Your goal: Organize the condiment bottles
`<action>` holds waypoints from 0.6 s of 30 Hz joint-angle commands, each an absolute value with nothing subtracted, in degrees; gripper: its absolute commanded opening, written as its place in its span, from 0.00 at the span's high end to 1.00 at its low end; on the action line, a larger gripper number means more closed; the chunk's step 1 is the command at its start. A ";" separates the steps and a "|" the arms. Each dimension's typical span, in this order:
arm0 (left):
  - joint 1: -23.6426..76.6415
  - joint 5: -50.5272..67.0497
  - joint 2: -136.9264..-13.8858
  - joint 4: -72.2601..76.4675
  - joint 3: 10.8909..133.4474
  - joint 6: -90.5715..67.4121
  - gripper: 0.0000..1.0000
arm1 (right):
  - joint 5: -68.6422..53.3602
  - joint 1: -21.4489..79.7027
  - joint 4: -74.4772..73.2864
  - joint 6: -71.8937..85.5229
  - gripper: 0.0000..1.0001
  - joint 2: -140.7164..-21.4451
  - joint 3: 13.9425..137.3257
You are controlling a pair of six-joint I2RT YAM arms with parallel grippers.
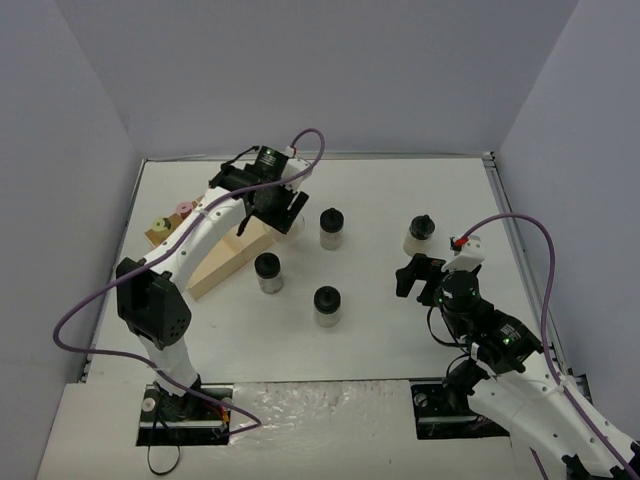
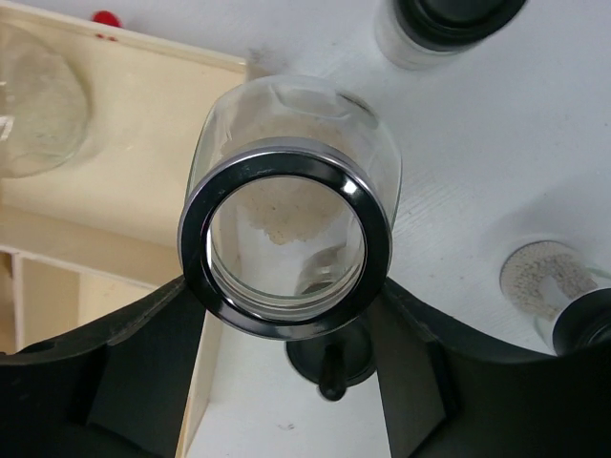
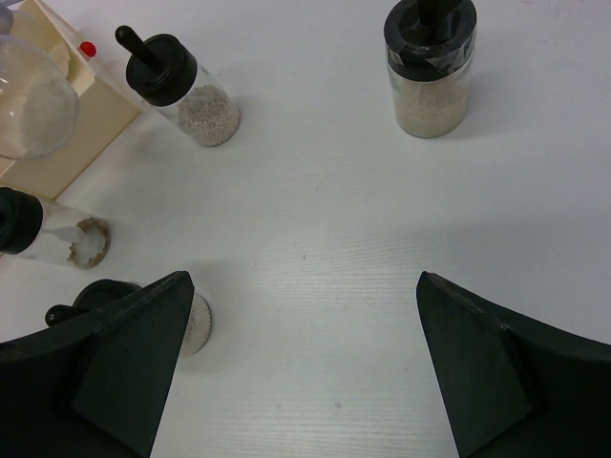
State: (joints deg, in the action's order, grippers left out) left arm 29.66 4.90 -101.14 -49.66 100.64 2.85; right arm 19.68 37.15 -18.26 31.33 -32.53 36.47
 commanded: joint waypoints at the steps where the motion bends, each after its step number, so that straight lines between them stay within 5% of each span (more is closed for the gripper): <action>1: 24.42 5.78 -96.05 -49.20 107.02 6.21 1.00 | 20.13 37.18 -15.73 31.72 0.00 -33.65 36.65; 18: 13.62 11.74 -108.54 -43.23 107.92 7.87 1.00 | 19.60 37.39 -15.73 31.85 0.00 -33.08 36.65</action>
State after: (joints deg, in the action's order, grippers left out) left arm 14.59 8.58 -109.01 -48.92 106.17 6.61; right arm 19.55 37.17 -18.28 31.46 -32.53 36.40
